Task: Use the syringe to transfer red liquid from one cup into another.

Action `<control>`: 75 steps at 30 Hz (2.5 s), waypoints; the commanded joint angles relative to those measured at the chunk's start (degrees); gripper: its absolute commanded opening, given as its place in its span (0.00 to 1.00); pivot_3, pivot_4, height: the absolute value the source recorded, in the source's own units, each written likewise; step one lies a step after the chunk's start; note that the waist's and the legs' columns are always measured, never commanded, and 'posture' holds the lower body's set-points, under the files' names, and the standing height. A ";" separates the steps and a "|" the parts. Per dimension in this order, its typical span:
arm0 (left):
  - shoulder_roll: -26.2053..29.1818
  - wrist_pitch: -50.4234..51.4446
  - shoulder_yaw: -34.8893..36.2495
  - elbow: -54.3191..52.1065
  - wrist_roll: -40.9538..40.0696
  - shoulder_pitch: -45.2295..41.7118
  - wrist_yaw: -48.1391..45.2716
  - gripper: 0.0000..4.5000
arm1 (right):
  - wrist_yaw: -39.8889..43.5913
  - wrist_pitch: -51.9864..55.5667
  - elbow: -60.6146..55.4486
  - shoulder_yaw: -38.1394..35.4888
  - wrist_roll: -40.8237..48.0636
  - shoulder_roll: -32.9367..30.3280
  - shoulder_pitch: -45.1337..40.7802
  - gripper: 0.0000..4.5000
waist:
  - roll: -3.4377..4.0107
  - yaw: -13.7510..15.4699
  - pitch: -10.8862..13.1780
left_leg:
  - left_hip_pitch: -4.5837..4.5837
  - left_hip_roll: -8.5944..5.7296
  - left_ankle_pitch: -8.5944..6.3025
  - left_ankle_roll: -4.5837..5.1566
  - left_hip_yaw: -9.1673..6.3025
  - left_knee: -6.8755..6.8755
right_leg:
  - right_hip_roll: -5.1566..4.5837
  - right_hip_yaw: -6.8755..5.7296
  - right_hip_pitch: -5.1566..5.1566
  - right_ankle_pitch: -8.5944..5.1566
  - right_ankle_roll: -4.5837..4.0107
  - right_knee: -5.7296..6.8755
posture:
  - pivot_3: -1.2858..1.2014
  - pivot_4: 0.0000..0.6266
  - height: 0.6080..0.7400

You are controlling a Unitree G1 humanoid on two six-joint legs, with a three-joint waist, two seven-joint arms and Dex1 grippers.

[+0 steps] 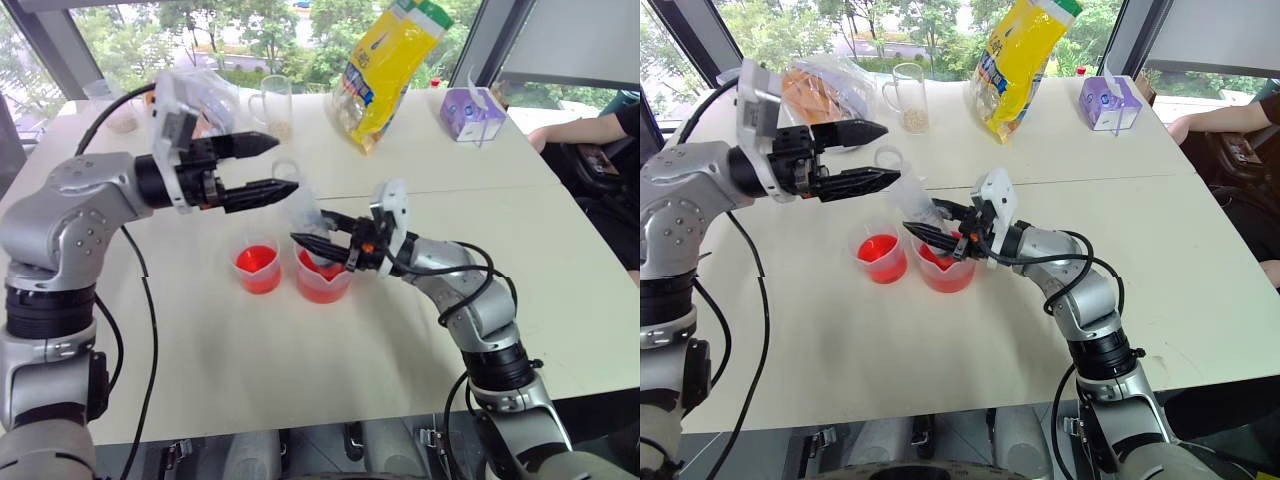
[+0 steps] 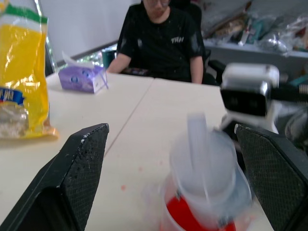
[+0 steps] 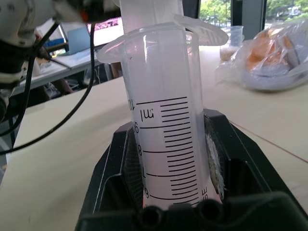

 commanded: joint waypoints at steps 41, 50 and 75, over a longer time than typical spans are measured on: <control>6.01 4.47 15.31 -3.52 -14.92 -0.61 12.91 0.99 | 2.61 -10.01 22.25 2.83 -1.24 19.15 -16.62 0.31 | 0.00 -0.32 0.00 | -0.04 -0.02 0.01 -0.03 0.01 -0.02 | -0.20 -0.05 -0.06 0.02 0.00 0.06 | 0.52 0.24 1.00; 6.59 4.24 14.59 -3.34 -13.94 0.90 11.57 0.14 | 2.69 -9.74 21.64 2.74 -1.75 19.23 -16.40 0.31 | 0.00 -0.34 0.00 | -0.04 -0.02 0.01 -0.03 0.01 -0.03 | -0.19 -0.05 -0.07 0.01 0.00 0.06 | 0.52 0.24 1.00; 5.86 2.85 9.69 -8.47 -12.16 8.00 9.57 0.01 | 0.93 -7.91 20.19 -2.09 0.62 20.09 -23.00 0.31 | 0.01 -0.32 0.00 | -0.04 -0.01 0.01 -0.03 0.01 -0.03 | -0.20 -0.05 -0.07 0.01 0.00 0.05 | 0.52 0.24 1.00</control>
